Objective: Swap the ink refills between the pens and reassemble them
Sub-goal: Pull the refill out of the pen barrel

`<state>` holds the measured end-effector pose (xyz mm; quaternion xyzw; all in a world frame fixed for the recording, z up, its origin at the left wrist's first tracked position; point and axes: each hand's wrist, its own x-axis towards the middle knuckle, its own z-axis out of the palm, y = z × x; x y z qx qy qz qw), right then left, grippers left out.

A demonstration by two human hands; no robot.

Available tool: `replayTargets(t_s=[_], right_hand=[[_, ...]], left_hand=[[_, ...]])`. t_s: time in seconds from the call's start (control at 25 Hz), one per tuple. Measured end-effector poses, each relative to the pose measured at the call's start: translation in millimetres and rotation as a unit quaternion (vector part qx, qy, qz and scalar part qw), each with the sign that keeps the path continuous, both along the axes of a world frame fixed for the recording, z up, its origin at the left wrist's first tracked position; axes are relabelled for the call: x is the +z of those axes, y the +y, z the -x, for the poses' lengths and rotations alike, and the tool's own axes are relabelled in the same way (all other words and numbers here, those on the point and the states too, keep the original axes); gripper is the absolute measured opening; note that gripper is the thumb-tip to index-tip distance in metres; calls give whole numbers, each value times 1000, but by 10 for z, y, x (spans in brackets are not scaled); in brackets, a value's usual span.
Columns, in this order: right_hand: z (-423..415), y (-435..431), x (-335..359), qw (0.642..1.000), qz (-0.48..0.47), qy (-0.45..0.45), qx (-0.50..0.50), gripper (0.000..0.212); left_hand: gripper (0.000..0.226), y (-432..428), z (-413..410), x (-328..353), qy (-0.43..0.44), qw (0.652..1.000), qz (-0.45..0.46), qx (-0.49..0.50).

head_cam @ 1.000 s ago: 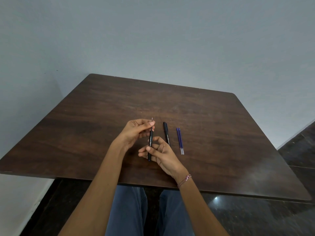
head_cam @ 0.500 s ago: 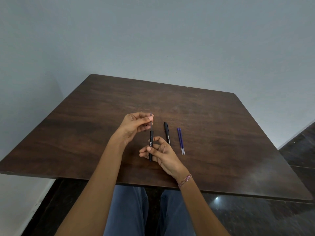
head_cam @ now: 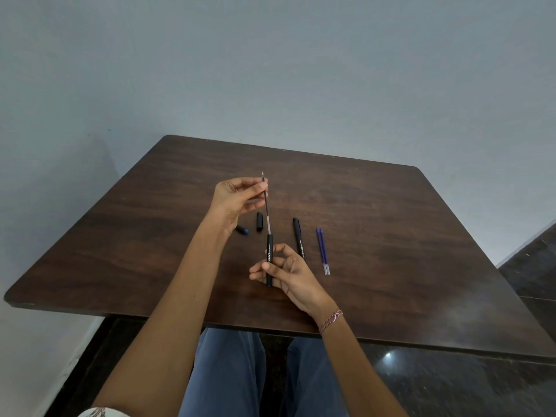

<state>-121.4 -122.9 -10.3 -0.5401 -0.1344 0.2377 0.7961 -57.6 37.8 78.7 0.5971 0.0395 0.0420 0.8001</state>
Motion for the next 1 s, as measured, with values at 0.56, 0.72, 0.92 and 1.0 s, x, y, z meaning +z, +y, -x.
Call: replayTargets(t_s=[0.56, 0.72, 0.92, 1.0], right_hand=[[-9, 6, -11, 1000, 13, -1, 2, 20], [-3, 17, 4, 1000, 13, 8, -2, 21], [1, 19, 23, 1000, 13, 8, -6, 19], [3, 18, 29, 1000, 13, 8, -8, 19]], left_hand=[[8, 458, -214, -25, 74, 989, -95, 83], [11, 659, -408, -228, 149, 938, -296, 105], [13, 750, -514, -531, 220, 846, -472, 110], [18, 753, -525, -607, 222, 821, -513, 116]])
